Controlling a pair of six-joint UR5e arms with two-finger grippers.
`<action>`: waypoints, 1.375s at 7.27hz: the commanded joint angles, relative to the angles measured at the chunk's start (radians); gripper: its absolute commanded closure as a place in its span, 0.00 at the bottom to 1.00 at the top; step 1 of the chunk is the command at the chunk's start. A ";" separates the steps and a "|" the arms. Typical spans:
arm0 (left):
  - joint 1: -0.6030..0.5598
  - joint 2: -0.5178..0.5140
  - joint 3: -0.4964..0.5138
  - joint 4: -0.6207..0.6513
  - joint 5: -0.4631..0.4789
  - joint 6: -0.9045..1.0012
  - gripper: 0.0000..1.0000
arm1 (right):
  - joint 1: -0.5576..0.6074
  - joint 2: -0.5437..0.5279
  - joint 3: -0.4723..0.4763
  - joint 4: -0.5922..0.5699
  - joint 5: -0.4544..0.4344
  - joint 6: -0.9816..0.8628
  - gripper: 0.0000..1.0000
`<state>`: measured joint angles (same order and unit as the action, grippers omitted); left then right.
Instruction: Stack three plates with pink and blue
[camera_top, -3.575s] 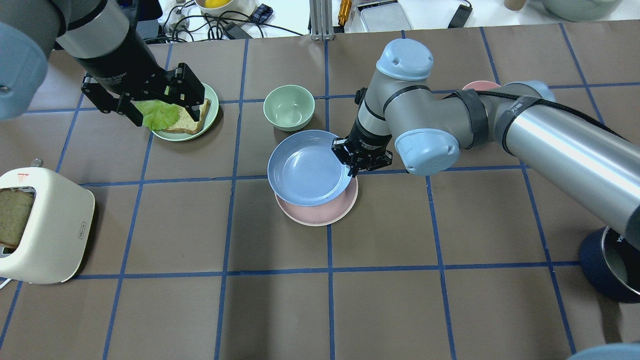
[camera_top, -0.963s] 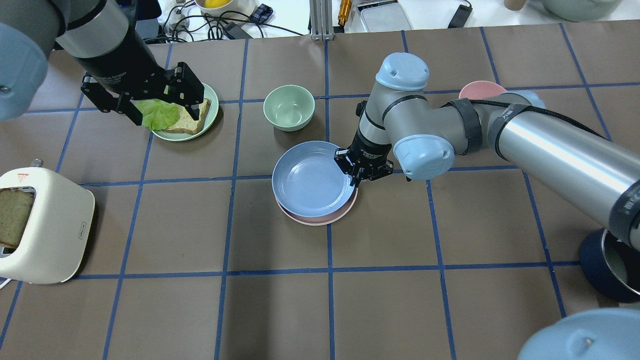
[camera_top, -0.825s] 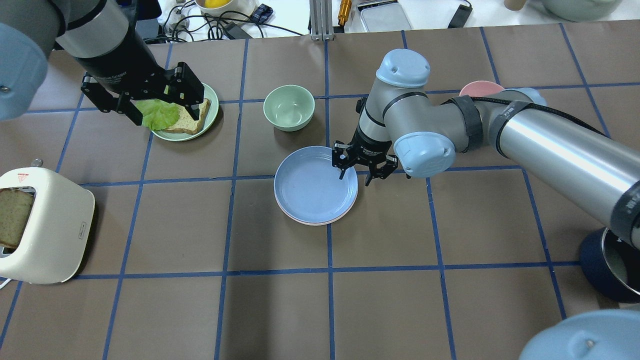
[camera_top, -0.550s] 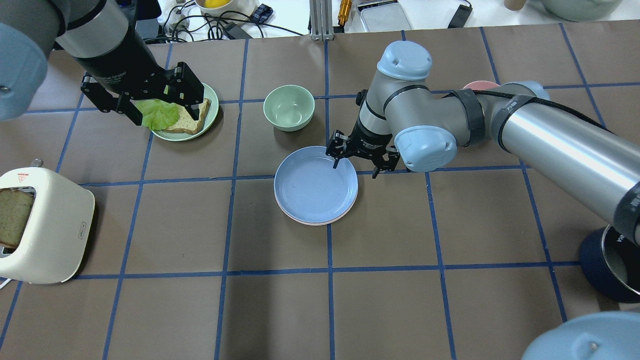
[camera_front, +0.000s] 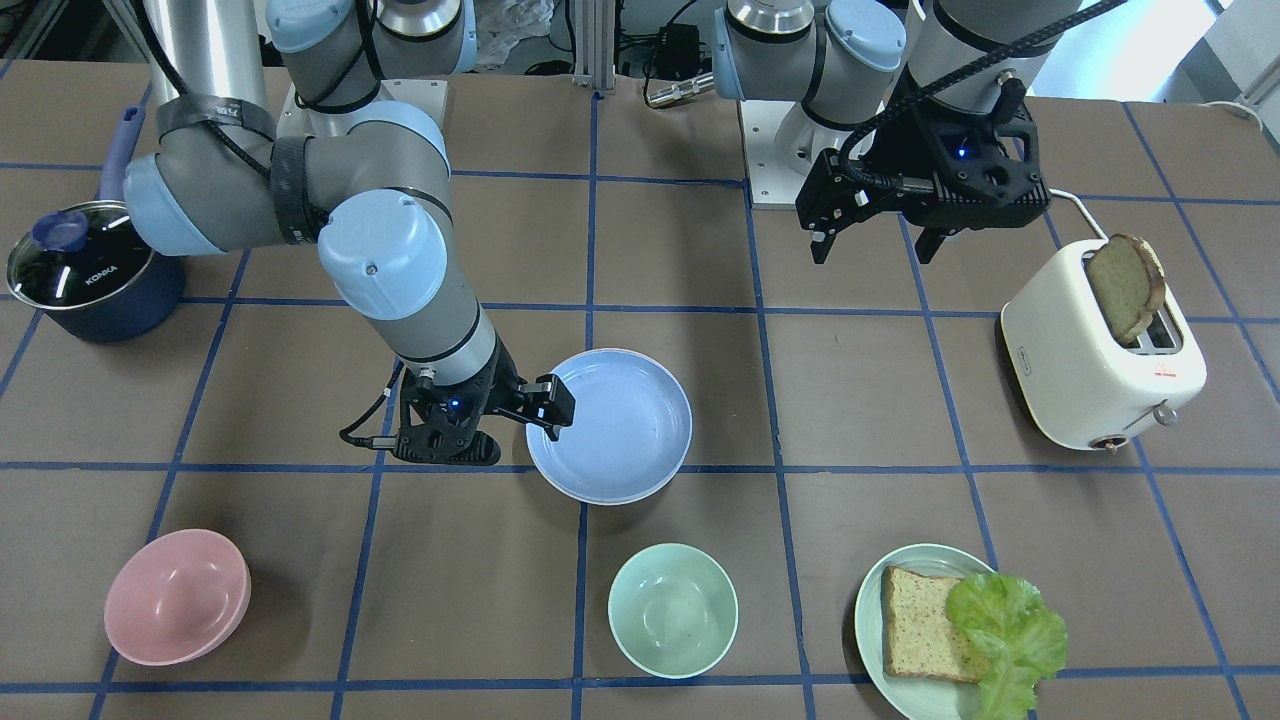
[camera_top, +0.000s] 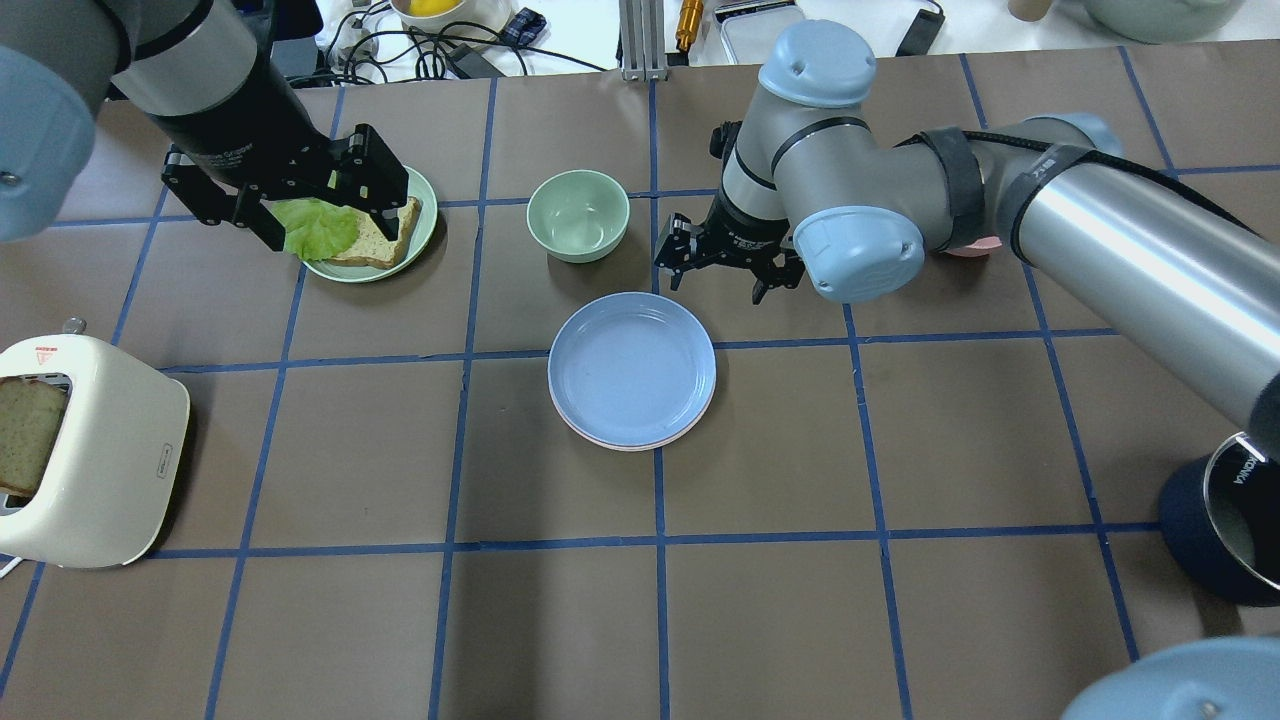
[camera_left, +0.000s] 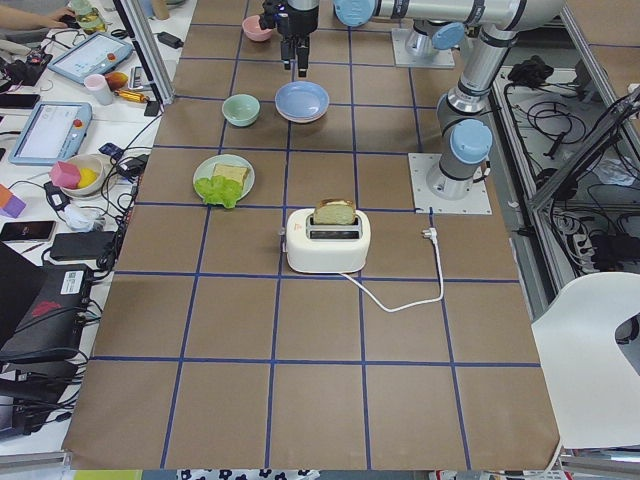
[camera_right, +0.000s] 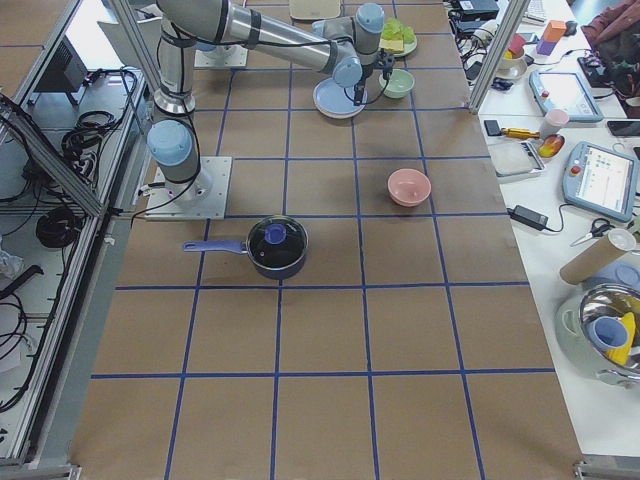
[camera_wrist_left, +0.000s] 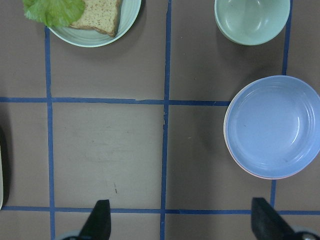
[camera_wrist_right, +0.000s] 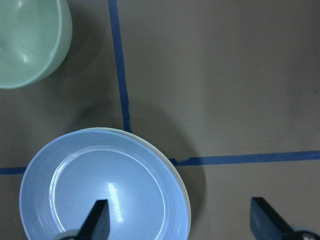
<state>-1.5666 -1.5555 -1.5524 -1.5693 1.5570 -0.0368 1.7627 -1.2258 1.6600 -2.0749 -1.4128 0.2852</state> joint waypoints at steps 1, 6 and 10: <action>0.000 0.000 0.000 0.000 0.000 0.000 0.00 | -0.032 -0.056 -0.019 0.024 -0.069 -0.066 0.00; 0.000 0.000 0.000 0.000 -0.002 0.002 0.00 | -0.186 -0.256 -0.032 0.266 -0.164 -0.276 0.00; 0.000 0.000 0.000 0.000 0.000 0.002 0.00 | -0.190 -0.319 -0.087 0.459 -0.163 -0.279 0.00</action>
<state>-1.5665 -1.5555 -1.5524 -1.5696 1.5568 -0.0349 1.5721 -1.5300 1.5997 -1.6792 -1.5780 0.0079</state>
